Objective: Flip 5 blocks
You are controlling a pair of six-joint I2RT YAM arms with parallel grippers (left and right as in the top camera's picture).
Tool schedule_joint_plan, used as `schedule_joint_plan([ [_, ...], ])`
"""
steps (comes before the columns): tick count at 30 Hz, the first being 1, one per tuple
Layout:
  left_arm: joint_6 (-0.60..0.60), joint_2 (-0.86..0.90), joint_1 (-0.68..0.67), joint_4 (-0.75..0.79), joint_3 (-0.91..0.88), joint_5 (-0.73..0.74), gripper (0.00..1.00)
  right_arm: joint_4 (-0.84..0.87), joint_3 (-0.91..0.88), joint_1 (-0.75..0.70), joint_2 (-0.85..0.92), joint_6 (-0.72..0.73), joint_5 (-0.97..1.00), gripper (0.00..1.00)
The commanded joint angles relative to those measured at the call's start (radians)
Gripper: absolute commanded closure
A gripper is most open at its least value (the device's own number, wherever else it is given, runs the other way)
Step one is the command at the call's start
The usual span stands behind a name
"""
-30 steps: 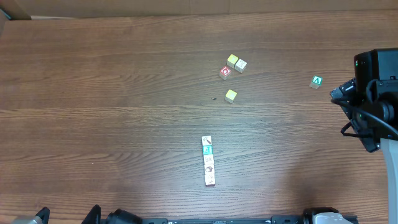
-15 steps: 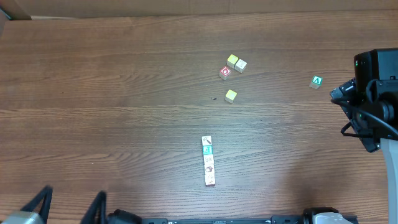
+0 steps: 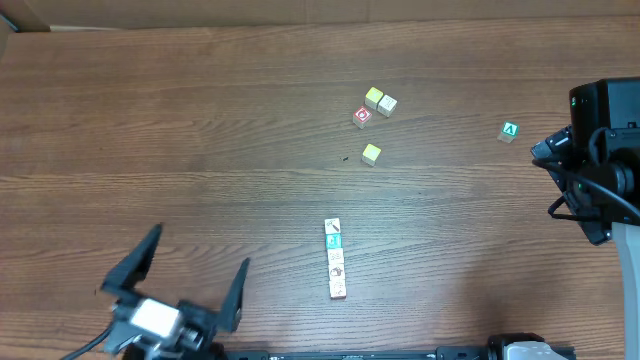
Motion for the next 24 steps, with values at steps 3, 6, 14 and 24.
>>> schedule_joint_plan([
  [3, 0.020, -0.073, 0.019, 0.198, -0.264, 0.021, 0.00, 0.002, 0.021, -0.005, -0.007, 0.000, 0.014, 0.00],
  [6, 0.020, -0.072, 0.030, 0.267, -0.381, 0.012, 0.00, 0.002, 0.021, -0.005, -0.007, 0.000, 0.014, 0.00],
  [14, -0.157, -0.073, 0.036, 0.453, -0.613, -0.186, 0.00, 0.002, 0.021, -0.005, -0.007, 0.000, 0.014, 0.00],
  [24, -0.194, -0.073, 0.036, 0.459, -0.717, -0.321, 0.00, 0.002, 0.021, -0.005, -0.007, 0.000, 0.014, 0.00],
])
